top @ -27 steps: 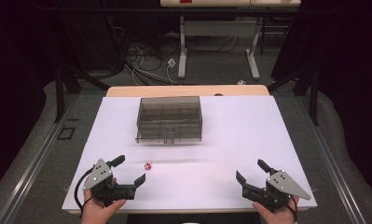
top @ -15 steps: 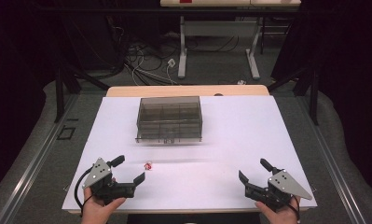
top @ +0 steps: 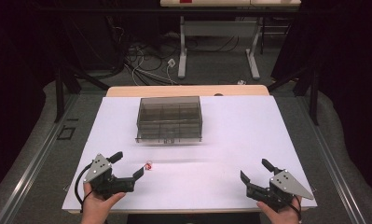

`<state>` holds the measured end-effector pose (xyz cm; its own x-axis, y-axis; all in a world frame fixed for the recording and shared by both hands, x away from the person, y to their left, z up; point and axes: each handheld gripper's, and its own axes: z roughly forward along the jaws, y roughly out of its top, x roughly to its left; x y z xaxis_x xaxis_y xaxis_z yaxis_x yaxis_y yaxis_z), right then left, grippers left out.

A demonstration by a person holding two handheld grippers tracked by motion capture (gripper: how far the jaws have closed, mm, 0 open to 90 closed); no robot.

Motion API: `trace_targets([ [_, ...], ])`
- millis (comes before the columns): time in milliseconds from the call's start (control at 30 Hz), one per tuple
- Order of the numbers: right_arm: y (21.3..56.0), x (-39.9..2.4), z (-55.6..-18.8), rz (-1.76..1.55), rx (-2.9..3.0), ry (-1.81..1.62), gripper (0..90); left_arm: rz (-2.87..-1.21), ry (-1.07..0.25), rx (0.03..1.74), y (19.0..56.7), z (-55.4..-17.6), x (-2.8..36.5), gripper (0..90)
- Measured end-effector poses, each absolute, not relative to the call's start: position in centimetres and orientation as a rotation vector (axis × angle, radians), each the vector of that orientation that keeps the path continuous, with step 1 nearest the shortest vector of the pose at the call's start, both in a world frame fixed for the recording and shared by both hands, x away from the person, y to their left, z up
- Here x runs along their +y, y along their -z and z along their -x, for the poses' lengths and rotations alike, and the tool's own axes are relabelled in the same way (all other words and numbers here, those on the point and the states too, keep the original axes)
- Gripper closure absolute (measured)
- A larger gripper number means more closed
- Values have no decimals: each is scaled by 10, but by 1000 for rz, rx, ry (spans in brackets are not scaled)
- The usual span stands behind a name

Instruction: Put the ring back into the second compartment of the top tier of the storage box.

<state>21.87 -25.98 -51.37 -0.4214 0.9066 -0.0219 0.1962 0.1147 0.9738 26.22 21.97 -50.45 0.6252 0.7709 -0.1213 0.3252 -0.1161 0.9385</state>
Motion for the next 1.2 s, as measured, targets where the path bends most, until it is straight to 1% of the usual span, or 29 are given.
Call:
trace_targets([
  [267,515,-259,-220,-1085,1731,-1354,150,-1768,-499,930,501,-270,213,29],
  [500,515,-258,-220,-1081,1734,-1353,150,-1776,-481,950,498,-274,212,34],
  [800,516,-258,-221,-1084,1745,-1356,150,-1800,-468,980,498,-281,208,70],
  [1200,517,-257,-222,-1089,1751,-1356,150,-1834,-454,972,497,-290,197,106],
])
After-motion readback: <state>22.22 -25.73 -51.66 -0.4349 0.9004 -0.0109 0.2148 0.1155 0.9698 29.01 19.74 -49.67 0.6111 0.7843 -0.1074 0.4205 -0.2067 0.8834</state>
